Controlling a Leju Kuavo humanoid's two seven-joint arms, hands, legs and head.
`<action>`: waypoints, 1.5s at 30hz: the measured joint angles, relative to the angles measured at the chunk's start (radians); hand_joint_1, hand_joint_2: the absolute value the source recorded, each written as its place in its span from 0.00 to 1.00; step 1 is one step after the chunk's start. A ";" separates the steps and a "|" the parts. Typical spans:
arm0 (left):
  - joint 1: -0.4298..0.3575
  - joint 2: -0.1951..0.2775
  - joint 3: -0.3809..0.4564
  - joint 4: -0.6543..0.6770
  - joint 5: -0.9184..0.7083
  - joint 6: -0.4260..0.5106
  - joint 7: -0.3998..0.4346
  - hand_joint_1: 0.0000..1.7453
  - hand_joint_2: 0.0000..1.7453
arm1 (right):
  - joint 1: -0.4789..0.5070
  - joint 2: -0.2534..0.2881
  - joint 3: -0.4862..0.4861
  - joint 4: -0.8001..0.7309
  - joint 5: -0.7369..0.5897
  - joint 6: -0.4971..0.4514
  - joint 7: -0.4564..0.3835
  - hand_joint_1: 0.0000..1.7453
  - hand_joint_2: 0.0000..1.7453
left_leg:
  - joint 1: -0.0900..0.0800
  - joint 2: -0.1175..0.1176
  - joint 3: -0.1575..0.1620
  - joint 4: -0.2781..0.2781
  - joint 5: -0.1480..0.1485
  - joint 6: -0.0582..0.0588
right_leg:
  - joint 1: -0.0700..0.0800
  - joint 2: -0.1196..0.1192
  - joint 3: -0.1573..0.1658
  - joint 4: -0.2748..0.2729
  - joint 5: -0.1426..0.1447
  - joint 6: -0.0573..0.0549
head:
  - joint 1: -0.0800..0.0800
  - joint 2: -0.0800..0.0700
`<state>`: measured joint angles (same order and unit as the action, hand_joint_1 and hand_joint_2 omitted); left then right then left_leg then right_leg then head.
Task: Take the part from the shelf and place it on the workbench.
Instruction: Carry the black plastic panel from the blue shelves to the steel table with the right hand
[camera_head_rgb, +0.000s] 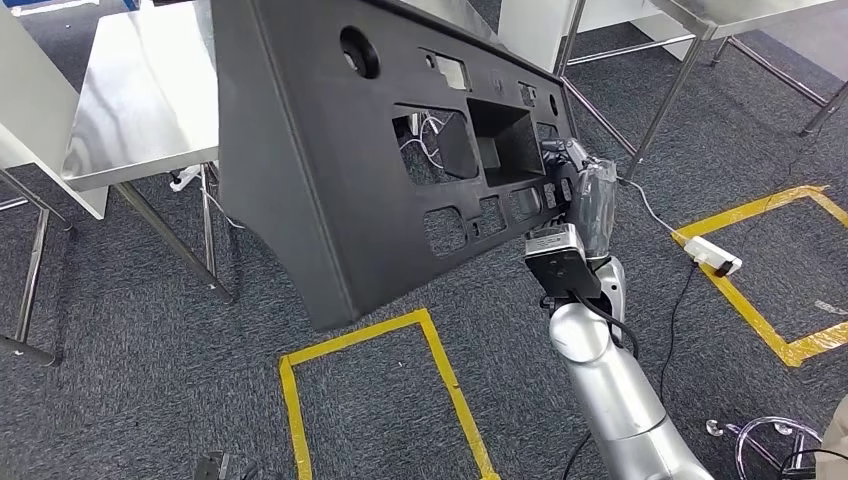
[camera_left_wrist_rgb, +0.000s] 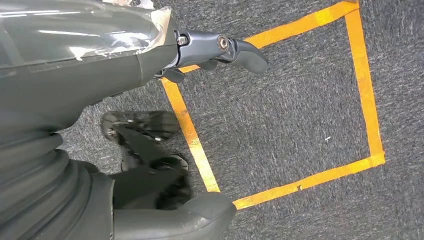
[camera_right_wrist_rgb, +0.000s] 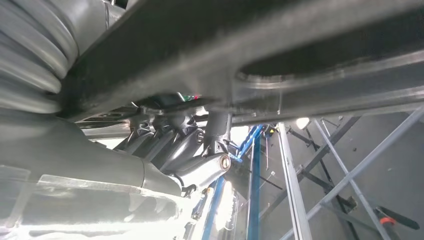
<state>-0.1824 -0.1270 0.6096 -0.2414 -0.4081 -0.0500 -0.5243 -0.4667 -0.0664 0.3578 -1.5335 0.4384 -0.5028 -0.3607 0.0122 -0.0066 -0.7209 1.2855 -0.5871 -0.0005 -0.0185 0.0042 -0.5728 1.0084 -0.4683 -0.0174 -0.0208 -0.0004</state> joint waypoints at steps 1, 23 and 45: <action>0.002 0.000 0.000 0.000 0.000 0.000 0.000 0.00 1.00 | 0.000 0.000 0.000 0.001 0.000 0.000 0.000 1.00 1.00 | 0.000 0.000 -0.018 -0.003 0.002 0.001 | 0.001 0.002 0.013 0.000 -0.010 0.001 | 0.000 0.000; 0.015 0.006 0.002 0.001 0.020 0.002 -0.002 0.00 1.00 | -0.017 0.000 -0.001 0.012 -0.006 -0.006 0.010 1.00 1.00 | -0.020 -0.015 0.197 -0.281 0.083 0.038 | -0.004 -0.015 -0.072 0.007 0.056 0.057 | 0.006 0.000; 0.023 0.007 0.008 0.001 0.043 0.006 -0.014 0.00 1.00 | -0.024 0.006 -0.005 -0.002 -0.011 -0.006 0.015 1.00 1.00 | -0.021 -0.010 0.126 -0.298 0.177 0.082 | 0.009 0.005 -0.047 0.223 -0.112 0.038 | 0.005 0.000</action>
<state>-0.1593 -0.1198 0.6175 -0.2407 -0.3650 -0.0435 -0.5386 -0.4910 -0.0603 0.3532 -1.5356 0.4271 -0.5091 -0.3461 -0.0092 -0.0169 -0.5950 0.9877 -0.4098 0.0818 -0.0100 0.0095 -0.6196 1.2312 -0.5799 0.0205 -0.0155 -0.0004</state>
